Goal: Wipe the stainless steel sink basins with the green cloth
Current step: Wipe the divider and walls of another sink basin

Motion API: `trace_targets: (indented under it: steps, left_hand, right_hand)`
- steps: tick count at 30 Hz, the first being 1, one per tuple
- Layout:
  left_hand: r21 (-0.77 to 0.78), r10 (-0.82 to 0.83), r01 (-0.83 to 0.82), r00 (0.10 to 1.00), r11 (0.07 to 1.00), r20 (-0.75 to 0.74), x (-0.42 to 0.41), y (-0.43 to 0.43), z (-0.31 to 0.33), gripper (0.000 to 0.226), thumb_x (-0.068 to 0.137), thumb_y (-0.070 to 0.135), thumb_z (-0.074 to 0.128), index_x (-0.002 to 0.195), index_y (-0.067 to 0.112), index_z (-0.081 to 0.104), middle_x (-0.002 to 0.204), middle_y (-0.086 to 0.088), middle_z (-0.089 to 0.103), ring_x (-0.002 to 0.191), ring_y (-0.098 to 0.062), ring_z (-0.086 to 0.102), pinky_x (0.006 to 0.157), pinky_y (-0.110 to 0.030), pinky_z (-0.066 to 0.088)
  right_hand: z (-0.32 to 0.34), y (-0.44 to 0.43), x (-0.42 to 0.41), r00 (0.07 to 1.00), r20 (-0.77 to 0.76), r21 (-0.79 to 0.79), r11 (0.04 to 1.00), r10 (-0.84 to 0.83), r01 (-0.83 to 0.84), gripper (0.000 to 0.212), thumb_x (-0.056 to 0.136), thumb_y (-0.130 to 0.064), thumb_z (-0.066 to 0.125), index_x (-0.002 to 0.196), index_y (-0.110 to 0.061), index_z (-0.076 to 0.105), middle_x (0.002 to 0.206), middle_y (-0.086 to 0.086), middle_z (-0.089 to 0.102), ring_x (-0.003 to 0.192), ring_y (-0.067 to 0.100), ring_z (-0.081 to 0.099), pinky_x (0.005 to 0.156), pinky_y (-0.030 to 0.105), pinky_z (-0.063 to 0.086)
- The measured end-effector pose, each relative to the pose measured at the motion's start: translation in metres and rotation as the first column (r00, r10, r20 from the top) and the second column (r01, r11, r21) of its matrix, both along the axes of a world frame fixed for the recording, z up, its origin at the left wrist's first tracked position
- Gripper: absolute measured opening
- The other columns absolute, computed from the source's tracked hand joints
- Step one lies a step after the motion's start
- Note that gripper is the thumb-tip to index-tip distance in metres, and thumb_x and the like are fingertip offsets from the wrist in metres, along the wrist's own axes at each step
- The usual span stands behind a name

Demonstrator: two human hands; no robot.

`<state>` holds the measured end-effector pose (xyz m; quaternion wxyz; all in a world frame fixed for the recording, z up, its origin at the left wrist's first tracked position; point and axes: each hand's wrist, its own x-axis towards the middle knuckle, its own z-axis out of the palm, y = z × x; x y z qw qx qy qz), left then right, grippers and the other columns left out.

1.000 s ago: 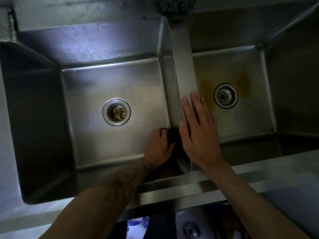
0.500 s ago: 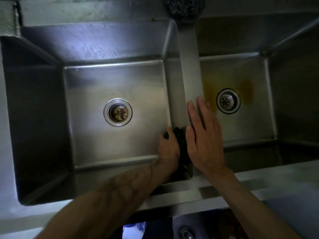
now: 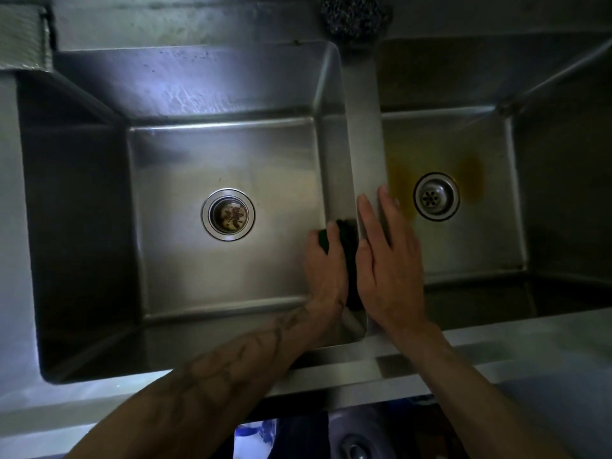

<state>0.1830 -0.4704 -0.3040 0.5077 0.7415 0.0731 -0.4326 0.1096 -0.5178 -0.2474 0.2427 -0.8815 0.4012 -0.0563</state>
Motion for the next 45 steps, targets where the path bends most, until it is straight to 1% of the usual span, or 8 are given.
trace_targets:
  steps: [3,10,14,17,21,29,35,45]
  left_hand:
    - [-0.124,0.023,-0.011,0.996,0.992,0.091,0.015,-0.015,0.002,0.033,0.108,0.053,0.049,0.106,0.022,0.059,0.098,-0.003,0.068,0.081,-0.003,0.068,0.068,-0.021,0.057]
    - [0.037,-0.037,0.038,0.998,0.999,-0.041,0.013,-0.013,-0.029,0.044,0.111,0.047,0.047,0.132,0.009,0.056,0.128,-0.015,0.062,0.120,-0.033,0.062,0.108,-0.052,0.052]
    - [-0.116,0.063,-0.046,0.987,0.992,0.149,0.027,-0.039,-0.005,0.050,0.099,0.064,0.046,0.115,0.018,0.060,0.114,-0.010,0.063,0.107,-0.029,0.063,0.094,-0.045,0.054]
    - [-0.170,0.006,0.040,0.966,0.985,0.257,0.039,-0.048,-0.010,0.040,0.110,0.048,0.045,0.121,0.012,0.059,0.115,-0.013,0.061,0.107,-0.029,0.061,0.092,-0.043,0.052]
    - [0.044,-0.130,0.126,0.987,0.991,0.090,0.019,-0.019,-0.038,0.039,0.113,0.038,0.045,0.130,0.005,0.056,0.124,-0.017,0.058,0.115,-0.033,0.059,0.106,-0.051,0.050]
    - [-0.171,0.040,0.010,0.956,0.985,0.290,0.041,-0.054,-0.020,0.040,0.104,0.048,0.047,0.114,0.011,0.059,0.111,-0.013,0.061,0.101,-0.026,0.060,0.085,-0.037,0.052]
    - [0.039,-0.099,0.095,0.986,0.995,0.132,0.019,-0.025,-0.050,0.032,0.114,0.036,0.045,0.124,0.008,0.057,0.118,-0.012,0.055,0.106,-0.024,0.054,0.104,-0.051,0.049]
    - [-0.134,0.017,0.030,0.942,0.990,0.334,0.072,-0.085,-0.027,0.034,0.113,0.045,0.042,0.114,0.015,0.056,0.111,-0.011,0.059,0.103,-0.024,0.057,0.095,-0.043,0.050]
  right_hand:
    - [0.000,0.002,0.000,1.000,-0.016,0.010,1.000,-0.006,0.006,0.059,0.108,-0.031,0.029,0.166,-0.019,0.024,0.176,0.005,0.010,0.163,0.024,0.010,0.126,0.055,0.026]
    - [0.000,0.001,-0.001,1.000,-0.008,0.011,1.000,0.009,-0.008,0.060,0.108,-0.032,0.029,0.166,-0.021,0.023,0.176,0.003,0.008,0.163,0.022,0.009,0.126,0.055,0.026]
    - [0.000,0.001,-0.001,1.000,-0.015,0.001,1.000,0.008,-0.008,0.059,0.108,-0.030,0.031,0.166,-0.021,0.022,0.176,0.004,0.008,0.162,0.022,0.010,0.126,0.055,0.027]
    - [-0.002,0.001,-0.002,1.000,-0.009,-0.005,1.000,0.013,-0.014,0.059,0.109,-0.031,0.030,0.166,-0.021,0.021,0.176,0.005,0.010,0.162,0.023,0.011,0.126,0.055,0.026]
    - [-0.005,0.001,-0.004,1.000,-0.005,-0.008,1.000,-0.003,0.003,0.059,0.109,-0.031,0.030,0.167,-0.026,0.020,0.176,-0.001,0.002,0.163,0.022,0.009,0.125,0.057,0.027]
    - [-0.008,0.000,-0.003,0.998,-0.055,-0.016,0.999,-0.040,0.039,0.062,0.110,-0.041,0.031,0.168,-0.029,0.012,0.175,-0.005,-0.013,0.163,0.022,0.004,0.124,0.058,0.029]
    - [-0.005,0.002,-0.002,0.998,-0.057,-0.027,1.000,-0.016,0.015,0.059,0.111,-0.036,0.027,0.167,-0.021,0.016,0.177,0.001,-0.001,0.163,0.025,0.007,0.124,0.058,0.029]
    - [-0.004,0.002,-0.002,0.999,-0.051,0.002,1.000,-0.002,0.002,0.059,0.111,-0.036,0.024,0.168,-0.023,0.012,0.176,0.002,0.000,0.163,0.024,0.008,0.122,0.058,0.032]
